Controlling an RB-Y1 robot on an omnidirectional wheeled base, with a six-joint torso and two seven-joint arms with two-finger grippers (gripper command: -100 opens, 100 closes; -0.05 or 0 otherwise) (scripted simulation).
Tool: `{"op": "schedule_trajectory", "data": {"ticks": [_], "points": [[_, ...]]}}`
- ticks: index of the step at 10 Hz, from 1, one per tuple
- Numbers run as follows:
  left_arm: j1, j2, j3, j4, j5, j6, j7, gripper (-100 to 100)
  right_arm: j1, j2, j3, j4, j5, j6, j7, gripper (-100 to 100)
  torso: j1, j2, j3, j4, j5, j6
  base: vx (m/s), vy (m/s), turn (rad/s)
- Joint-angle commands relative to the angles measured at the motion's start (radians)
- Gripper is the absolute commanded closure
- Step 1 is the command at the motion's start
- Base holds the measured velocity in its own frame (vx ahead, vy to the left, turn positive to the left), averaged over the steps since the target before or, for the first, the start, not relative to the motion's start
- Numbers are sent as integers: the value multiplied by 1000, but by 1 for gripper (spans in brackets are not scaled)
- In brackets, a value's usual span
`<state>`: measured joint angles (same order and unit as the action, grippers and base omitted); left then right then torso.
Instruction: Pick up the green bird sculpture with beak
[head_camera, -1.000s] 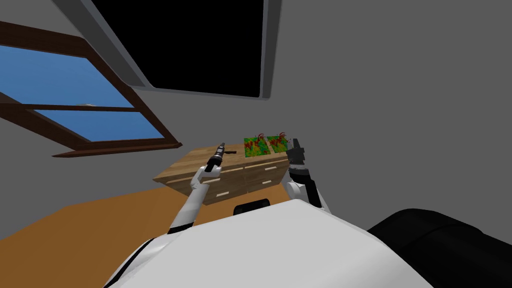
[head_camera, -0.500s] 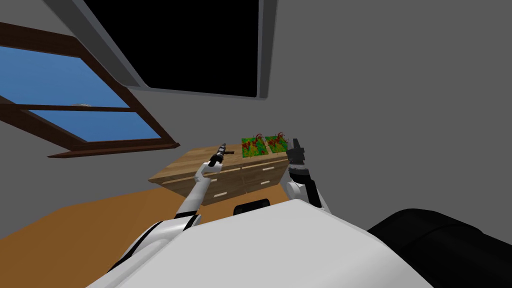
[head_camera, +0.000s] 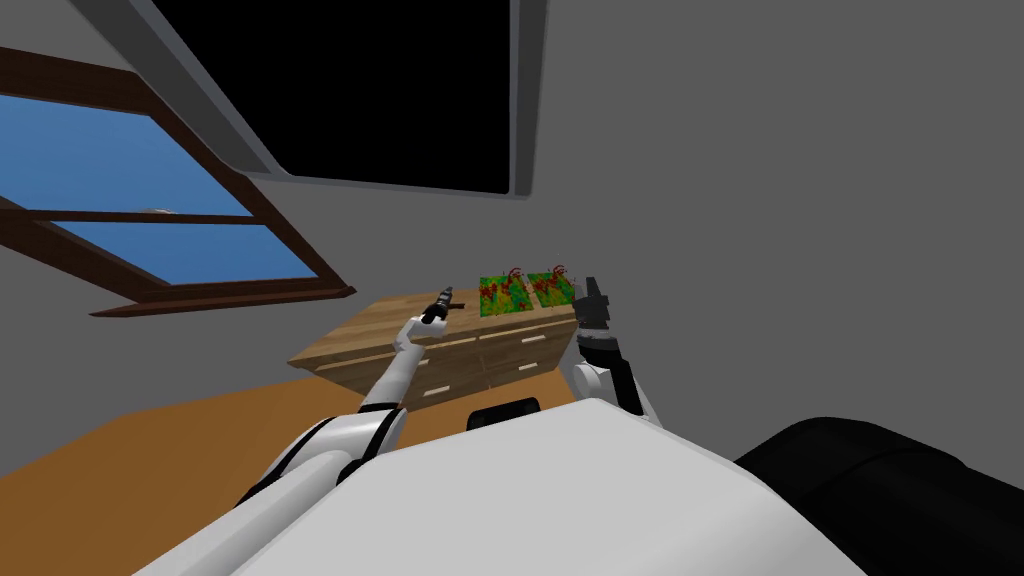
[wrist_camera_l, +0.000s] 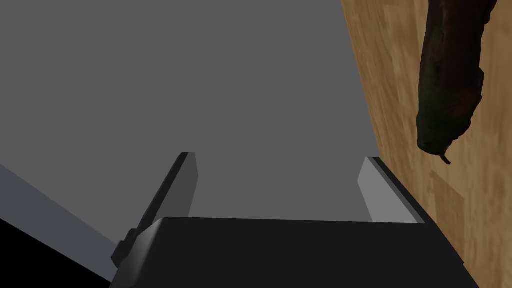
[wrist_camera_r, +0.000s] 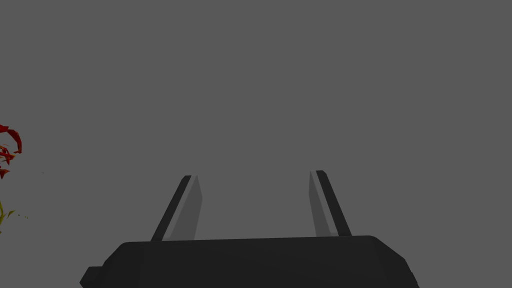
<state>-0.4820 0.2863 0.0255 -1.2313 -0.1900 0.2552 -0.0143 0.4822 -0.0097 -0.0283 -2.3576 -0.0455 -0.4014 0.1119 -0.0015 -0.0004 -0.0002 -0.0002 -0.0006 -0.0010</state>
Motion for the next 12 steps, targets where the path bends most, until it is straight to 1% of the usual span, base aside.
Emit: {"op": "schedule_trajectory", "data": {"ticks": [1, 2, 3, 4, 5, 6, 7, 8, 9, 10, 11, 12], "points": [[-45, 7, -2, 50, -10, 34, 7, -100, 0, 0, 0, 0, 0, 0, 0, 0, 0, 0, 0, 0, 0, 0, 20, -39, 18], [-45, 7, -2, 77, -10, 34, 7, -100, 0, 0, 0, 0, 0, 0, 0, 0, 0, -1, 0, 0, 0, 0, 22, -45, 15], [-91, 18, -5, 122, -17, 70, 16, -100, 0, 0, 0, 0, 0, 0, 0, 0, 0, -1, 0, 0, 0, 0, 31, -65, 29], [-91, 18, -5, 144, -17, 70, 16, -100, 0, 0, 0, 0, 0, 0, 0, 0, -2, -1, -1, 0, 0, 0, 31, -57, 17], [-135, 29, -8, 183, -24, 105, 25, -100, 0, 0, 0, 0, 0, 0, 0, 0, -1, -1, -1, 0, 0, 0, 32, -63, 35], [-135, 29, -8, 209, -24, 105, 25, -100, 0, 0, 0, 0, 0, 0, 0, 0, -2, -2, -1, 0, 0, 0, 25, -54, 17], [-177, 40, -11, 242, -30, 139, 35, -100, 0, 0, 0, 0, 0, 0, 0, 0, -1, -1, -1, 0, 0, 0, 27, -67, 32], [-177, 40, -11, 272, -30, 139, 35, -100, 0, 0, 0, 0, 0, 0, 0, 0, -2, -1, -1, 0, 0, 0, 30, -54, 22], [-218, 52, -14, 300, -36, 171, 45, -100, 0, 0, 0, 0, 0, 0, 0, 0, -1, -1, -1, 0, 0, 0, 34, -59, 41], [-218, 52, -14, 328, -36, 171, 45, -100, 0, 0, 0, 0, 0, 0, 0, 0, -1, -1, -1, 0, 0, 0, 29, -45, 24], [-218, 52, -14, 335, -36, 171, 45, -100, 0, 0, 0, 0, 0, 0, 0, 0, 0, -1, -1, 0, 0, 0, 12, -15, -2], [-256, 63, -17, 370, -42, 202, 56, -100, 0, 0, 0, 0, 0, 0, 0, 0, 1, 0, 0, 0, 0, 0, 25, -31, 32]]}}
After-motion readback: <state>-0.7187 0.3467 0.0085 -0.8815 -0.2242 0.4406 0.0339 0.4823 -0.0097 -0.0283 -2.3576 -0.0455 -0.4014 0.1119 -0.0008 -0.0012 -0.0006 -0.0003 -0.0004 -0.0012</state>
